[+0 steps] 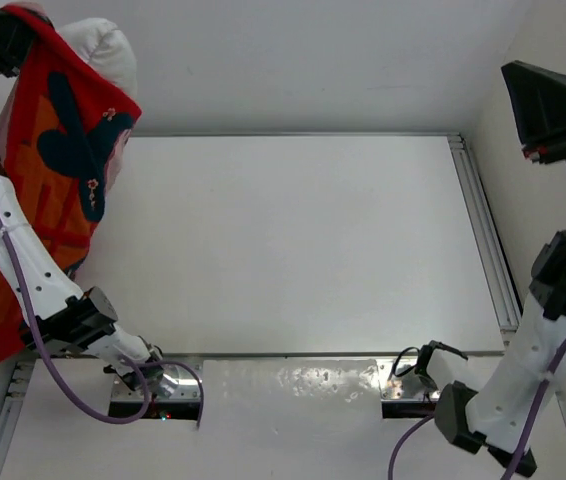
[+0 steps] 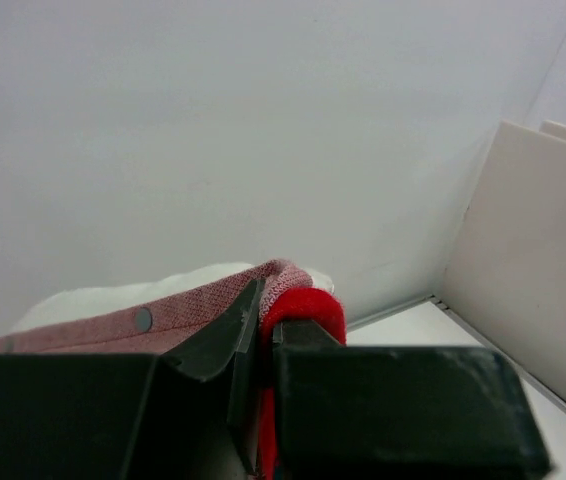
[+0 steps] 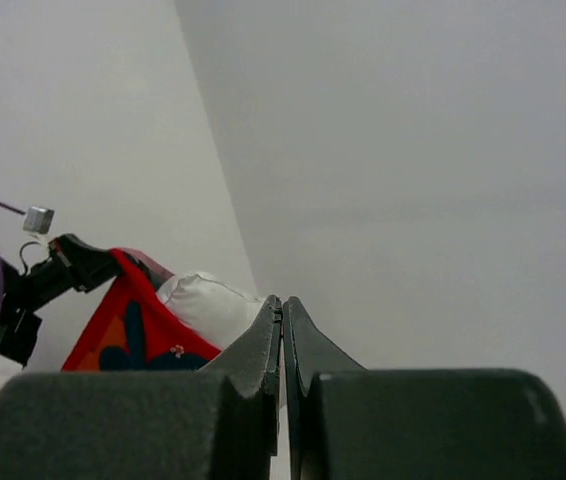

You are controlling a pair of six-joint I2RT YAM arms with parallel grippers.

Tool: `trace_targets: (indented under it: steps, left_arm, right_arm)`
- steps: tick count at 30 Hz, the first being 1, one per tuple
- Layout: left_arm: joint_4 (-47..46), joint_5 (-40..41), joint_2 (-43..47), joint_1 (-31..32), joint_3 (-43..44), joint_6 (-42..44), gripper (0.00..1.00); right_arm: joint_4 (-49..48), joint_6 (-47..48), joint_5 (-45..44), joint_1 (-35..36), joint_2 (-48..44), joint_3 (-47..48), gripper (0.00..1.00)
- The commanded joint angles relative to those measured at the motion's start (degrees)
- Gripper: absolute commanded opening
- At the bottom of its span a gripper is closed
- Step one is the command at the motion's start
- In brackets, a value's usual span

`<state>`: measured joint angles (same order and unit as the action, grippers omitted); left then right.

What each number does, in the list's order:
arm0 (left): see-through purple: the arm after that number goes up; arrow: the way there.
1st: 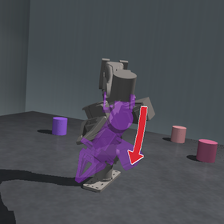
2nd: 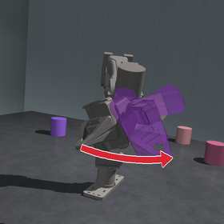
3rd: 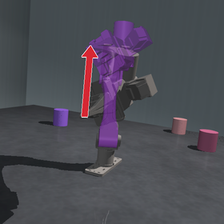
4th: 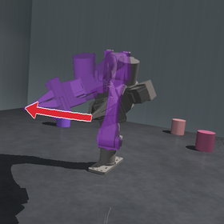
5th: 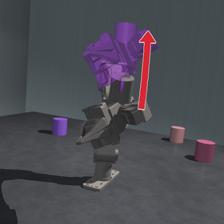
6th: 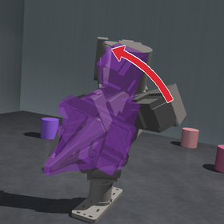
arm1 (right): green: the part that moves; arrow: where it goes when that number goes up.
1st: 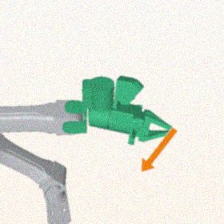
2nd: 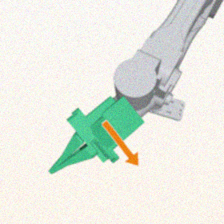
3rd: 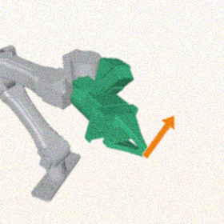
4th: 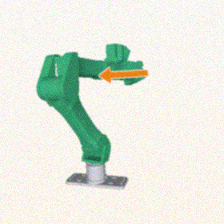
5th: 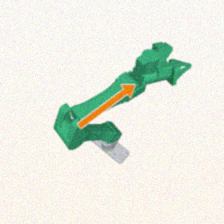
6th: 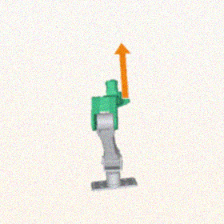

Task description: Put the pillow into the pillowcase

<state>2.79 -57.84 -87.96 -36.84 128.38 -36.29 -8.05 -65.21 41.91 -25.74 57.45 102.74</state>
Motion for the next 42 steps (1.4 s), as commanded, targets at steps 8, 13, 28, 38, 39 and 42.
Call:
trace_targets:
  steps: [8,13,28,38,39,42]
  left_arm:
    - [-0.07,5.37,2.88,11.87,4.87,9.65,0.0]
    - [0.21,5.29,3.15,16.0,4.51,10.28,0.0]
    - [-0.62,6.25,4.55,17.59,3.37,9.57,0.0]
    - [29.08,20.47,2.63,24.08,1.7,32.94,0.0]
    - [30.42,22.14,2.36,27.23,1.7,34.69,0.0]
    - [32.19,26.11,2.53,33.03,0.65,38.66,0.0]
  right_arm:
    - [-1.53,-5.72,-0.52,0.25,6.97,-16.78,0.0]
    - [-3.19,-8.78,3.08,1.13,8.02,-15.12,0.13]
    - [7.77,-11.53,11.18,1.22,22.68,10.69,0.79]
    - [49.71,22.89,-6.47,25.25,46.07,33.24,0.99]
    - [49.37,25.2,-10.58,28.6,45.47,29.75,0.99]
    - [38.85,31.1,-15.28,33.64,38.39,16.34,0.99]
